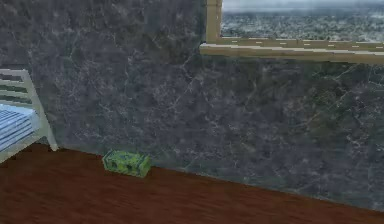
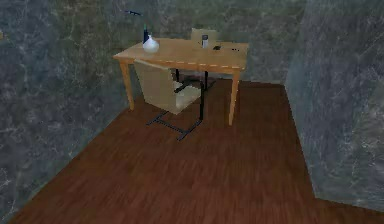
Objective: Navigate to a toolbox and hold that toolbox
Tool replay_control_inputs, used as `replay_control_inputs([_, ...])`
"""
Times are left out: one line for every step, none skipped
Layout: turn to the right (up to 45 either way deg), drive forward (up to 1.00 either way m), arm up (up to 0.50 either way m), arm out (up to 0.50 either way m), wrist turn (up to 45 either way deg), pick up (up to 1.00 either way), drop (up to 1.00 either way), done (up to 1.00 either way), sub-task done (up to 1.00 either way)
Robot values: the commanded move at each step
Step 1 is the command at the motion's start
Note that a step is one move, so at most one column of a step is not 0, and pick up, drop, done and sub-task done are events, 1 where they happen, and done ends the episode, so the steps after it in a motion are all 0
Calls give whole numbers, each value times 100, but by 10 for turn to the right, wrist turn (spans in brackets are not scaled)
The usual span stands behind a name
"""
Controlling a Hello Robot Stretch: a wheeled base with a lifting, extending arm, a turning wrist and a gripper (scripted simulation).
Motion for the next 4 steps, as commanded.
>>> replay_control_inputs([30, 0, 0, 0, 0, 0, 0, 0, 0])
replay_control_inputs([0, 70, 0, 0, 0, 0, 0, 0, 0])
replay_control_inputs([-450, 0, 0, 0, 0, 0, 0, 0, 0])
replay_control_inputs([-450, 0, 0, 0, 0, 0, 0, 0, 0])
